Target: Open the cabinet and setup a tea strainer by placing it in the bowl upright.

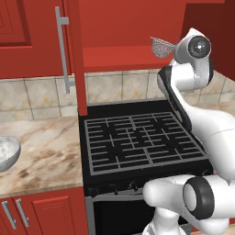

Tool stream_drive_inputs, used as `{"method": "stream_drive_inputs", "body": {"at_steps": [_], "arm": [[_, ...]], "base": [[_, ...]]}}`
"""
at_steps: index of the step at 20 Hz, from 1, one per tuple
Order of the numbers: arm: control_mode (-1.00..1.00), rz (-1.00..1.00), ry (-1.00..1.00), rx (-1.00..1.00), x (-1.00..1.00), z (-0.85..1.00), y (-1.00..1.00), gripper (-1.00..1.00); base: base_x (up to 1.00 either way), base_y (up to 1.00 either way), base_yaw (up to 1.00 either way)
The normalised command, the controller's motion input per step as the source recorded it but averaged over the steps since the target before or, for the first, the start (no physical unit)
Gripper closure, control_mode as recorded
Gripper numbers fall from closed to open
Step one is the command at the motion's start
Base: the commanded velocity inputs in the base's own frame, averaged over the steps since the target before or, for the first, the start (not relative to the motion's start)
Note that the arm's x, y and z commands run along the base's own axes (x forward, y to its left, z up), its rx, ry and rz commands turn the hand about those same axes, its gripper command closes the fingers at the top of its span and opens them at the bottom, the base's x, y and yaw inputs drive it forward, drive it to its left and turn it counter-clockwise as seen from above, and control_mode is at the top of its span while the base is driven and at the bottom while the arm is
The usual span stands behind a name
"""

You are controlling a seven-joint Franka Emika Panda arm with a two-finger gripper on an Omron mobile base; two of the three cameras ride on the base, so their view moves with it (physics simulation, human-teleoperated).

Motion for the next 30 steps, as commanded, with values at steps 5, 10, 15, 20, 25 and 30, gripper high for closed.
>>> {"method": "stream_drive_inputs", "body": {"at_steps": [5, 10, 15, 20, 25, 30], "arm": [[-1.00, -0.04, 0.15, -0.01, 0.33, 0.24, 0.13, -1.00], [-1.00, -0.09, 0.29, 0.00, 0.46, 0.31, 0.00, -1.00], [-1.00, -0.09, 0.15, -0.02, 0.38, 0.03, 0.00, -1.00], [-1.00, -0.05, 0.00, -0.05, 0.19, 0.00, 0.00, -1.00], [-1.00, -0.02, 0.00, 0.00, 0.23, 0.00, 0.00, -1.00], [-1.00, 0.00, 0.00, 0.00, 0.26, -0.08, 0.00, -1.00]], "base": [[0.00, 0.00, 0.00], [0.00, 0.00, 0.00], [0.00, 0.00, 0.00], [0.00, 0.00, 0.00], [0.00, 0.00, 0.00], [0.00, 0.00, 0.00]]}}
